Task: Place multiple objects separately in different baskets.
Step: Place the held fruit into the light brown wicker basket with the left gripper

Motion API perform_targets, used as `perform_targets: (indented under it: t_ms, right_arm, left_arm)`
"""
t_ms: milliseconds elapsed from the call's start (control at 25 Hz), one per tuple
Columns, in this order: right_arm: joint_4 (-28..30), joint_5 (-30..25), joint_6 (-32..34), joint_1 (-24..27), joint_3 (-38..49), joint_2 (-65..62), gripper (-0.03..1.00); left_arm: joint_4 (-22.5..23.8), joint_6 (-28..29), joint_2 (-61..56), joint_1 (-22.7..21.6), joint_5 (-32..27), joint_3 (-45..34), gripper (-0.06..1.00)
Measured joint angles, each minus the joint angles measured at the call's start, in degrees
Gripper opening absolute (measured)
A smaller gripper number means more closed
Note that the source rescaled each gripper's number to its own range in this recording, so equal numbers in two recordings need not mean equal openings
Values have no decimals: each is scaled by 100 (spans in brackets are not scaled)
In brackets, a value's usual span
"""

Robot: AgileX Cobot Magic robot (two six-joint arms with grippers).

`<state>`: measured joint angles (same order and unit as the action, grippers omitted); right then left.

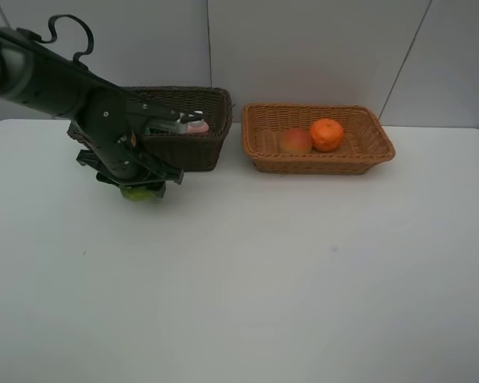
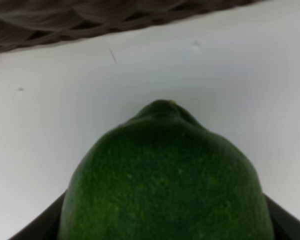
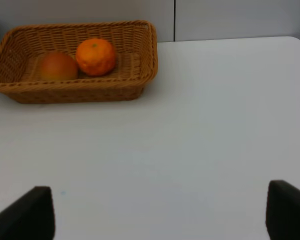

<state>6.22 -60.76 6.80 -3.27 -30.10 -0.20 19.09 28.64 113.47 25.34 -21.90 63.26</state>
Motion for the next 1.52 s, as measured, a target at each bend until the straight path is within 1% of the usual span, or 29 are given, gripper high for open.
perform_targets:
  t_ms: [120, 200, 320, 480, 520, 600, 680, 760, 920, 1000, 1080, 1240, 1320, 1400, 1520]
  right_arm:
    - [0, 0, 0, 0, 0, 0, 77]
    - [0, 0, 0, 0, 0, 0, 77]
    - [0, 0, 0, 0, 0, 0, 77]
    - [0, 0, 0, 0, 0, 0, 77]
    - [0, 0, 0, 0, 0, 0, 77]
    - [0, 0, 0, 0, 0, 0, 77]
    - [0, 0, 0, 0, 0, 0, 77]
    - [0, 0, 0, 0, 0, 0, 77]
    - [0, 0, 0, 0, 0, 0, 77]
    - [0, 0, 0, 0, 0, 0, 77]
    - [0, 0, 0, 0, 0, 0, 77]
    - [0, 0, 0, 0, 0, 0, 77]
    - [0, 0, 0, 0, 0, 0, 77]
    - [0, 0, 0, 0, 0, 0, 77]
    - [0, 0, 0, 0, 0, 0, 77]
  left_arm:
    - [-70, -577, -268, 224, -769, 199, 77]
    - [-246, -1106, -332, 362, -1273, 401, 77]
    - [-774, -1972, -338, 587, -1850, 802, 77]
    - [-1506, -3028, -182, 931, -2254, 1594, 77]
    - [-1649, -3206, -91, 1016, -2359, 1865, 77]
    - [-1790, -3375, 211, 1143, -2565, 2427, 77]
    - [-1836, -3426, 554, 1235, -2765, 3120, 77]
    - [-1841, -3442, 949, 1281, -2844, 3777, 77]
    - [-1836, -3442, 1629, 1287, -2735, 5072, 77]
    - [-1836, -3450, 1885, 1287, -2498, 5554, 77]
    - [-1821, -3455, 2073, 1287, -2118, 5808, 77]
    - [-1777, -3461, 2314, 1287, -1294, 5860, 77]
    - [-1770, -3461, 2455, 1275, -1003, 5860, 77]
    - [-1765, -3461, 2588, 1246, -813, 5860, 77]
    - [-1765, -3461, 2760, 1192, -730, 5860, 77]
